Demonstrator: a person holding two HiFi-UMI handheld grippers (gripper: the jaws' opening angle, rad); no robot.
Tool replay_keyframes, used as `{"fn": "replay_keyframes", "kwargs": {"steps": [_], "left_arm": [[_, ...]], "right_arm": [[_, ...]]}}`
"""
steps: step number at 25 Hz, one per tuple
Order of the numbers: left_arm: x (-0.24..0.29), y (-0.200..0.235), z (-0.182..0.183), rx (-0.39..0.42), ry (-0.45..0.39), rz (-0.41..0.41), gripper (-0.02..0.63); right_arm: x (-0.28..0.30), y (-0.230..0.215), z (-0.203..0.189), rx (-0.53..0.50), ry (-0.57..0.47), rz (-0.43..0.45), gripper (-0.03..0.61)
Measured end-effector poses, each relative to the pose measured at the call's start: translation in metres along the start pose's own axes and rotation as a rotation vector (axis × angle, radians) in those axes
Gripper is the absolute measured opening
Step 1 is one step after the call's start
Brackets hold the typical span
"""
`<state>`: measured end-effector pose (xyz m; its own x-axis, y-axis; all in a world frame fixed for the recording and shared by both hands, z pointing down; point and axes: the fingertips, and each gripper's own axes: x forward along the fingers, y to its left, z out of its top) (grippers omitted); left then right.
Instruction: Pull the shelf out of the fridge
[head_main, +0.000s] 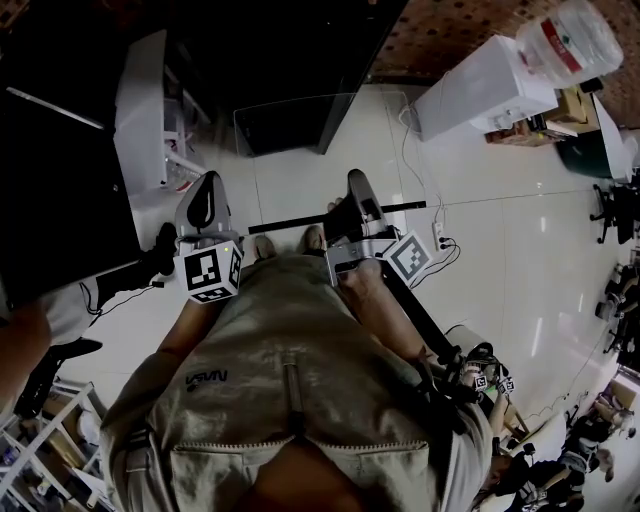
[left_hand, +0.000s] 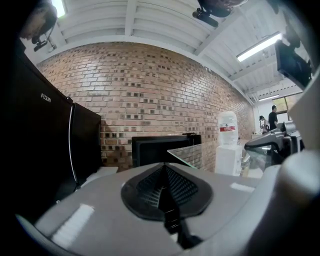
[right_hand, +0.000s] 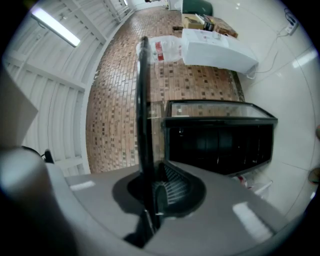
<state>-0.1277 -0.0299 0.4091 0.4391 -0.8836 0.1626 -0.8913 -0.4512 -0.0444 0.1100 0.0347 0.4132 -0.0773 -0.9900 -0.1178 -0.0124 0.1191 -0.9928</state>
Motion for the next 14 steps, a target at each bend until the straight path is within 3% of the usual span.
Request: {"fn": "replay_keyframes", "kwargs": {"steps": [14], "left_arm": [[0.0023,0.0018,-0.0014,-0.008,-0.004,-0.014,0.005]], "right_arm": [[0.0006,0.0002,-0.0062,0.0,0.002,0.007,0.014]]}}
